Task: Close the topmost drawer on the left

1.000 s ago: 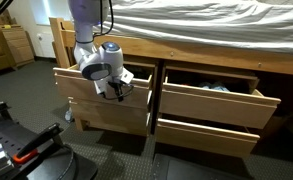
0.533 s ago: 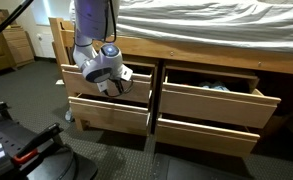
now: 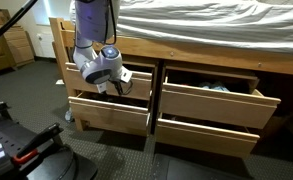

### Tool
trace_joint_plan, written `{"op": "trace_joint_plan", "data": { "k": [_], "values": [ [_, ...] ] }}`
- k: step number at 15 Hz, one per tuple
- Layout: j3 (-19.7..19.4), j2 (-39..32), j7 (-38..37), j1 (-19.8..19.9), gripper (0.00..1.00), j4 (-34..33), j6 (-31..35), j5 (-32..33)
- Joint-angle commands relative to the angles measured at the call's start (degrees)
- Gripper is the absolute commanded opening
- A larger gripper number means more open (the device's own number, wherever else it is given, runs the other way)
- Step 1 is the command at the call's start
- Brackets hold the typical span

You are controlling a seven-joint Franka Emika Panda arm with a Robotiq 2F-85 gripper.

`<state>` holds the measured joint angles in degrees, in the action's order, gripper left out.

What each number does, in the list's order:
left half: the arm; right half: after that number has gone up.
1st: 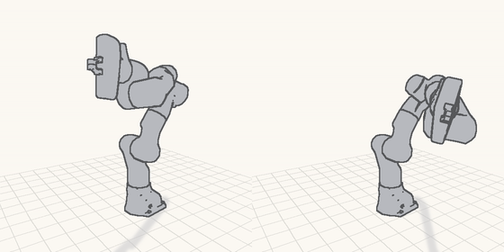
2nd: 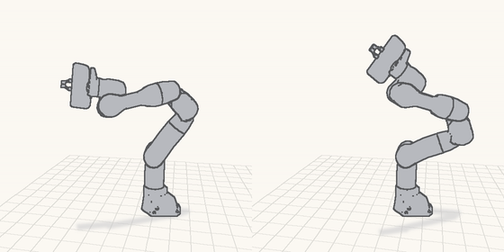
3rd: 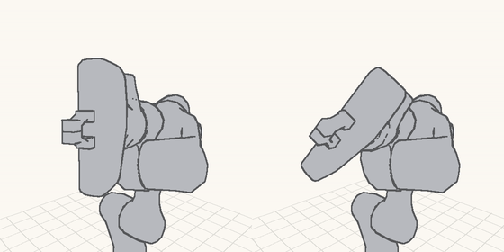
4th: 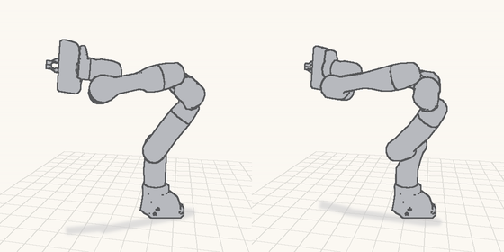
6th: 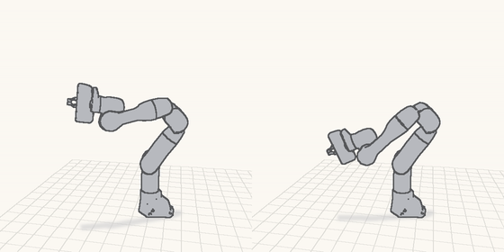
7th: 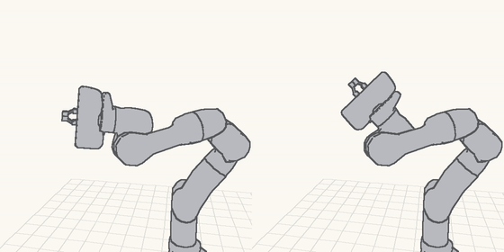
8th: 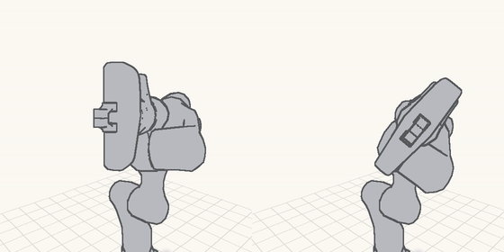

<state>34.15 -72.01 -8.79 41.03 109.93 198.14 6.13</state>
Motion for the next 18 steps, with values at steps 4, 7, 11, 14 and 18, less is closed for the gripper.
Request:
{"op": "trace_joint_plan", "data": {
  "k": [4, 7, 11, 14, 18],
  "values": [
    [1.4, -3.5, -1.3, -1.1, 1.00, -4.2, 0.0, 0.4],
    [0.0, -4.4, -1.9, -4.7, 1.00, -7.5, -1.2, -1.4],
    [-1.9, -12.6, -2.0, -15.6, 1.00, -21.3, -0.6, -2.7],
    [3.2, -13.7, 0.0, -14.6, 1.00, -23.8, -0.2, 4.1],
    [6.0, -13.6, -10.1, -13.7, 1.00, -29.1, 0.0, 16.8]
  ]
}}
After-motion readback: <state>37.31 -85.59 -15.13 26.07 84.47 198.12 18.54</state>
